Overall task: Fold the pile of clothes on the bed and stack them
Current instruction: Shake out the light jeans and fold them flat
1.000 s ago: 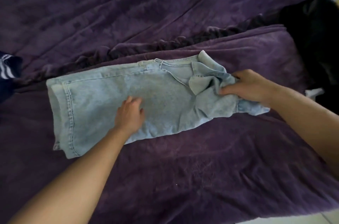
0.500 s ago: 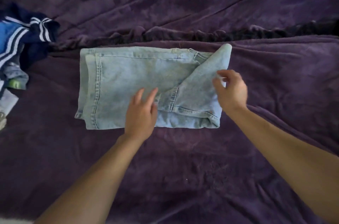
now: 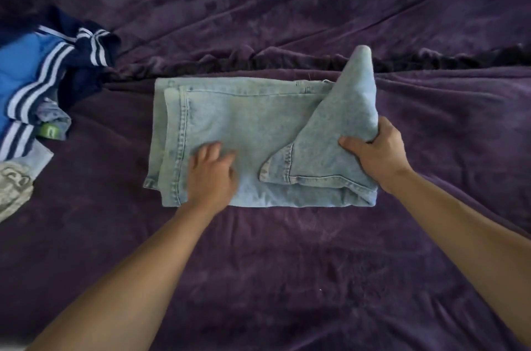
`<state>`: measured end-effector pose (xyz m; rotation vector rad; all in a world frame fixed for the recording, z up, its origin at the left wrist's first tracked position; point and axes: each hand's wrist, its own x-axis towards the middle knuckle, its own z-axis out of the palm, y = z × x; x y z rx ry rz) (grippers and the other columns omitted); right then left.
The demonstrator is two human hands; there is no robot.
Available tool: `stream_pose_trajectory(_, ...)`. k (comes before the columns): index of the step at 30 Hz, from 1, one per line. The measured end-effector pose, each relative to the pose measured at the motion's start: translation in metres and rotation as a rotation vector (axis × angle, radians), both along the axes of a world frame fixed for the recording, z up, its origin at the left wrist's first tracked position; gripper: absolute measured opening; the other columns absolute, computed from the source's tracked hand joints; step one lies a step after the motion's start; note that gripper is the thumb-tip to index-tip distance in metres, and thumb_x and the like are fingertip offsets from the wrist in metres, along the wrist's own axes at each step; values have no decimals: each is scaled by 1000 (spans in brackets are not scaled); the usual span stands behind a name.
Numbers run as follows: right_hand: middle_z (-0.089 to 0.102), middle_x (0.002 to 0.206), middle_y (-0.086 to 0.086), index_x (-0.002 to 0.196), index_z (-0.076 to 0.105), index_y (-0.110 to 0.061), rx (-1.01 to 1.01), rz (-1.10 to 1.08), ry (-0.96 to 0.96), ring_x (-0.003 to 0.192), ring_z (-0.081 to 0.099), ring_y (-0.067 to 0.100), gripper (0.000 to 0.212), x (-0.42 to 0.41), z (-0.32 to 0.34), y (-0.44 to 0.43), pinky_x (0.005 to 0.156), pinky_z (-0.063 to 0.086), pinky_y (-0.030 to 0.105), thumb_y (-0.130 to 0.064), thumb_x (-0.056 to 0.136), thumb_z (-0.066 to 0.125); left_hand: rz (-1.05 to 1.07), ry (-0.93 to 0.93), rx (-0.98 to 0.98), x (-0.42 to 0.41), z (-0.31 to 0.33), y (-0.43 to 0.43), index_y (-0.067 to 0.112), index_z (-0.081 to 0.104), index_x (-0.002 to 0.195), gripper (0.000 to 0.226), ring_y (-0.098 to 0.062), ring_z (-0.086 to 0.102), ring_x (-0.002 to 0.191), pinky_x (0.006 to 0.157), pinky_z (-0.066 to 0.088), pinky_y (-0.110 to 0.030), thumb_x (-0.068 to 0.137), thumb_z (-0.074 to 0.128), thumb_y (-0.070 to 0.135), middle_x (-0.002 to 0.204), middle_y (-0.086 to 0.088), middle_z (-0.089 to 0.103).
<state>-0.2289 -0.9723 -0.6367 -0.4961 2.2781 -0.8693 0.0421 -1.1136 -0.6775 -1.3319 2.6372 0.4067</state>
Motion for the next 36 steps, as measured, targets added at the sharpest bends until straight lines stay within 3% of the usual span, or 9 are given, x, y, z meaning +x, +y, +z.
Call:
stream_pose_trajectory(4,64,106,6,119,45,-16,117,162,317,96,60,36,58,53,49,-50,74,45,41,-42,75,72,41,-164,22,66,9,-51,26,56,128,39,-24,27,138,107,27,-46,90,51,23,149,0,36)
stream_pose_trajectory(9,62,102,14,122,35,-15,227,301,474,91,58,42,54,141,72,-135,66,34,38,-35,81,64,304,227,191,121,29,-86,8,64,116,29,-34,53,110,95,43,-39,90,52,7,122,-15,54)
stream_pose_trajectory(14,51,128,15,139,27,-16,289,487,212,115,54,41,66,247,46,-209,87,43,43,-33,86,63,430,245,246,183,32,-128,9,65,116,29,-31,59,103,89,41,-31,92,48,5,116,-15,60)
stream_pose_trajectory(18,53,130,16,130,49,-11,281,698,-44,121,51,35,40,306,13,-208,96,41,35,-20,91,54,504,324,289,201,28,-149,6,64,116,27,-29,61,105,89,43,-31,94,47,6,114,-15,65)
stream_pose_trajectory(22,66,117,7,121,64,-13,-70,416,298,107,60,29,32,278,4,-168,85,50,39,-7,91,53,512,435,249,170,27,-146,7,53,129,35,-34,56,110,93,42,-36,98,47,22,125,-19,55)
stream_pose_trajectory(25,47,142,10,139,47,-19,91,324,612,128,43,33,48,232,-7,-137,90,46,51,-20,93,57,422,438,205,129,24,-125,21,35,145,51,-34,39,129,101,38,-46,98,42,40,147,-16,33)
stream_pose_trajectory(28,11,161,9,151,18,-36,338,347,525,147,10,31,63,210,-27,-120,106,29,56,-51,96,43,373,311,241,100,1,-105,35,12,151,61,-37,25,139,104,32,-53,97,34,53,158,-18,10)
stream_pose_trajectory(30,1,162,6,150,6,-45,391,330,392,147,8,33,67,210,-47,-117,108,26,58,-64,92,35,418,247,253,95,-21,-105,36,6,151,62,-39,27,138,105,29,-52,97,32,53,156,-23,12)
stream_pose_trajectory(36,32,148,13,147,5,-48,391,215,295,131,35,35,71,216,-89,-123,97,39,52,-72,87,33,338,292,72,89,-44,-109,24,18,152,61,-38,54,106,87,40,-47,97,40,42,116,-19,57)
